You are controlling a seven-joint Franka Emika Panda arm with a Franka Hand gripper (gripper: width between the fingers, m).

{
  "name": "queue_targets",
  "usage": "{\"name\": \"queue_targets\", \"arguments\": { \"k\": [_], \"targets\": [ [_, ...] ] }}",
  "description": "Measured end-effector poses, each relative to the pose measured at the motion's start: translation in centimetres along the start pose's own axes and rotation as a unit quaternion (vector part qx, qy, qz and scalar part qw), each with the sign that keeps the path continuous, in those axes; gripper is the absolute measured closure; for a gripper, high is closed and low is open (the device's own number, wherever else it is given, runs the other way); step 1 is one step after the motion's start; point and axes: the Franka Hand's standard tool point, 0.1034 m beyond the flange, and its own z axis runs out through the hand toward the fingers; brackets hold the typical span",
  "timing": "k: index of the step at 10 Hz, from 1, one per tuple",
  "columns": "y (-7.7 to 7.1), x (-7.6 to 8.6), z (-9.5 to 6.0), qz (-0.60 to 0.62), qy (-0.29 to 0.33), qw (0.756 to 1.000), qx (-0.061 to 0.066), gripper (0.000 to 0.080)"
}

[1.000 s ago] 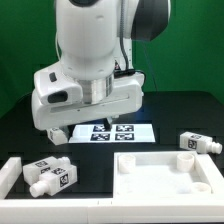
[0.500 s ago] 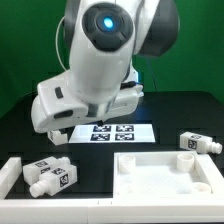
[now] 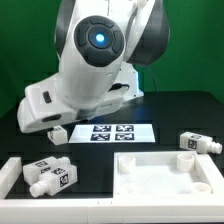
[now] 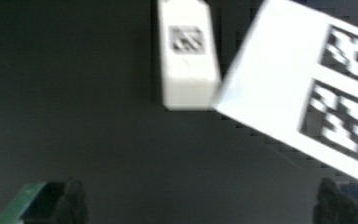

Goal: Assemble one leg

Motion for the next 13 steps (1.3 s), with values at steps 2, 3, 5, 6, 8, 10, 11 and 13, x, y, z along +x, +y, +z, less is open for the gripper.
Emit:
{"name": "queue_targets", "arguments": {
  "k": [2, 3, 5, 6, 8, 10, 11, 13],
  "targets": [
    [-0.4, 0.5, 0.0, -0.003, 0.002, 1.0, 0.005, 0.0151],
    [-0.4, 0.5, 0.0, -0.004, 0.002, 1.0, 0.005, 0.0151],
    [-0.3, 0.5, 0.2, -0.003, 0.001, 1.0, 0.005, 0.0151],
    [0.1, 0.1, 1.9, -0.001, 0.001, 1.0, 0.004, 0.0151],
    [-0.1, -0.8, 6.4, 0.009, 0.001, 1.0, -0.005, 0.0151],
    [-0.5, -0.6, 7.0, 0.015, 0.002, 1.0, -0.004, 0.0151],
    [-0.5, -0.5, 6.9, 0.014, 0.003, 1.0, -0.005, 0.0151],
    [-0.5, -0.5, 7.1, 0.014, 0.001, 1.0, -0.005, 0.0151]
  ]
}}
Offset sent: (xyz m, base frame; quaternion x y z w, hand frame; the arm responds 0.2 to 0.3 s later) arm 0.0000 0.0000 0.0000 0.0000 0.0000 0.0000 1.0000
